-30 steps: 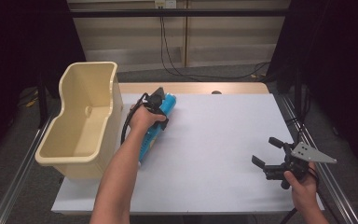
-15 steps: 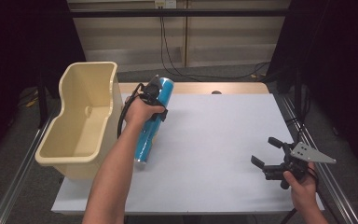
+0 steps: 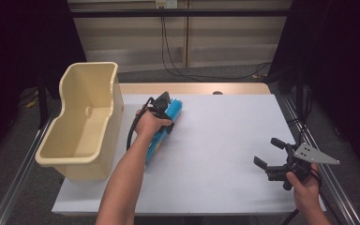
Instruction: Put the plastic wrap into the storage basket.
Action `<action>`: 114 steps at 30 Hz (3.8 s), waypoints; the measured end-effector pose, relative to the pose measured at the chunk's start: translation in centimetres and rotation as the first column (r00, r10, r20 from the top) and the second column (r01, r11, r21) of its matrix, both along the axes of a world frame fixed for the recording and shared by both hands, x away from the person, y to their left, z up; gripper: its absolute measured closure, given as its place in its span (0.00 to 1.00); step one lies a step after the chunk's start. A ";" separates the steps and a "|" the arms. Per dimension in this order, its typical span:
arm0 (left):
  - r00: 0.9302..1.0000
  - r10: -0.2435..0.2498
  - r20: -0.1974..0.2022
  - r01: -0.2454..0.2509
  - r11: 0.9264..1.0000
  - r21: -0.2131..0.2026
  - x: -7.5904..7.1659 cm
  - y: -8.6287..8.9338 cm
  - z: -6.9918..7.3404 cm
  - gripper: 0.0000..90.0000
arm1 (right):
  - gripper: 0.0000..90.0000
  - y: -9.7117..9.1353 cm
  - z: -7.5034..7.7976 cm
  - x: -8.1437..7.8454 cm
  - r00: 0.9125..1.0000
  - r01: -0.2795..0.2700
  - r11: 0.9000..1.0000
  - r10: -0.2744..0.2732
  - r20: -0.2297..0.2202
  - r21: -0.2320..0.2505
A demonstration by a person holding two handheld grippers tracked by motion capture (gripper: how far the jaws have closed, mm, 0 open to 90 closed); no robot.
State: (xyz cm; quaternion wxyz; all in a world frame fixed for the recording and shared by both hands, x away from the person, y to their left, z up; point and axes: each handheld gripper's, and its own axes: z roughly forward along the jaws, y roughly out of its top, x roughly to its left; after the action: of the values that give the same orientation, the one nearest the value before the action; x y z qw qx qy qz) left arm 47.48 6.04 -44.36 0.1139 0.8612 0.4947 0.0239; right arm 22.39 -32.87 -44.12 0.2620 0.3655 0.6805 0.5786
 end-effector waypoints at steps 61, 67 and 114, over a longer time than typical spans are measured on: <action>0.995 0.094 -0.020 -0.095 0.993 -0.074 -3.3 5.0 16.3 0.36 | 0.01 0.4 0.2 0.0 1.000 0.000 1.000 0.000 0.013 -0.002; 0.991 0.132 -0.013 -0.133 0.988 -0.079 -3.8 6.4 17.5 0.36 | 0.01 0.4 0.2 0.0 1.000 0.002 1.000 -0.002 0.011 -0.004; 0.914 0.404 0.027 -0.402 0.914 -0.046 -6.9 18.8 20.3 0.36 | 0.01 0.9 0.2 0.1 1.000 -0.013 1.000 0.013 0.004 -0.018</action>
State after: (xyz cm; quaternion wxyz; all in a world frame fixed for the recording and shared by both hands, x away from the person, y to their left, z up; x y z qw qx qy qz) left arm 40.62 24.81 -24.07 0.1325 0.7378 0.6598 0.0523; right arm 22.44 -31.95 -43.95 0.2627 0.3575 0.6875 0.5749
